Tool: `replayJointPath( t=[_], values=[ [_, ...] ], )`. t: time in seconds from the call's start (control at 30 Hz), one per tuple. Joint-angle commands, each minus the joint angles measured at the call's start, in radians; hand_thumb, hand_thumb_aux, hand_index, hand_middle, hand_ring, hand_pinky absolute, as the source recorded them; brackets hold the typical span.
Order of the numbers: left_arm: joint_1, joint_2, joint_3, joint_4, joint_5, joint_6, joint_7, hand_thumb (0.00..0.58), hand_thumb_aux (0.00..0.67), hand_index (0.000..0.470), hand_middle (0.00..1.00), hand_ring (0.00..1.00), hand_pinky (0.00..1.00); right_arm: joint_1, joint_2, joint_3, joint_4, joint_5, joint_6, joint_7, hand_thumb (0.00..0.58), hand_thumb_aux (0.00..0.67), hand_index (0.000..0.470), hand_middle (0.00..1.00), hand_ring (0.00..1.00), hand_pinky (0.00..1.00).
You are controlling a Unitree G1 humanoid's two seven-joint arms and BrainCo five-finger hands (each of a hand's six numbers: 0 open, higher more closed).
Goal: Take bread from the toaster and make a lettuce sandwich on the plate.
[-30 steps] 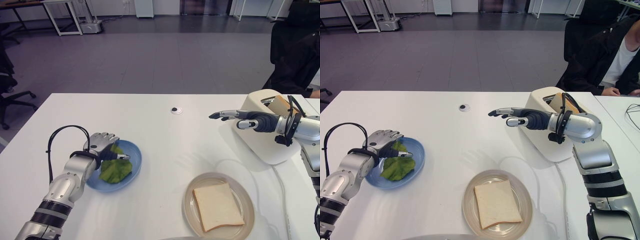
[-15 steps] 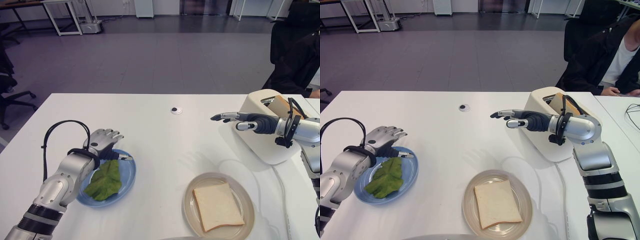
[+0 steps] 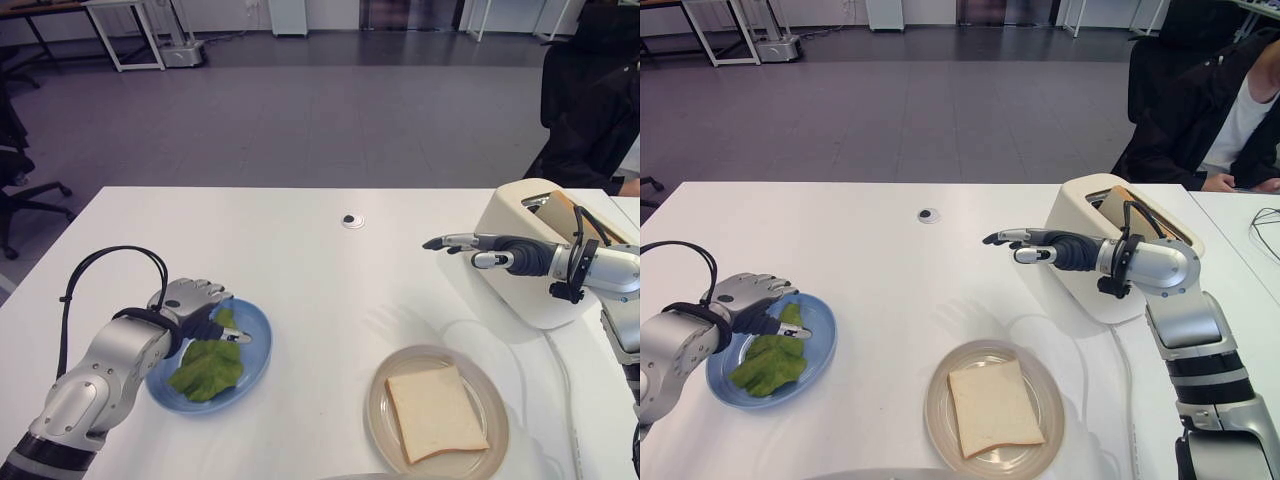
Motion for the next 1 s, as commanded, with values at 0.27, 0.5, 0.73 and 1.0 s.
replayJointPath(
  t=[0.27,0.5,0.73,1.0],
  values=[
    [0.072,0.05,0.073,-0.058,-0.015,-0.019,-0.08,0.0,0.0,0.0,0.0,0.0,0.0,0.023,-0.013,-0.008,-0.012,-0.013,0.003,0.007,0.0,0.0,0.0,0.0,0.0,0.0],
    [0.094,0.068,0.087,-0.076,-0.002,-0.045,-0.118,0.0,0.0,0.0,0.0,0.0,0.0,0.032,-0.014,-0.012,-0.027,-0.009,0.01,0.007,0.0,0.0,0.0,0.0,0.0,0.0],
    [0.108,0.059,0.023,-0.093,0.011,-0.096,-0.16,0.251,0.166,0.116,0.0,0.0,0.0,0.025,-0.014,-0.012,-0.033,-0.004,0.01,0.015,0.0,0.0,0.0,0.0,0.0,0.0],
    [0.103,-0.009,-0.074,-0.049,-0.001,-0.104,-0.161,0.58,0.67,0.47,0.0,0.0,0.0,0.017,-0.009,-0.008,-0.04,-0.007,0.01,0.021,0.0,0.0,0.0,0.0,0.0,0.0]
  ],
)
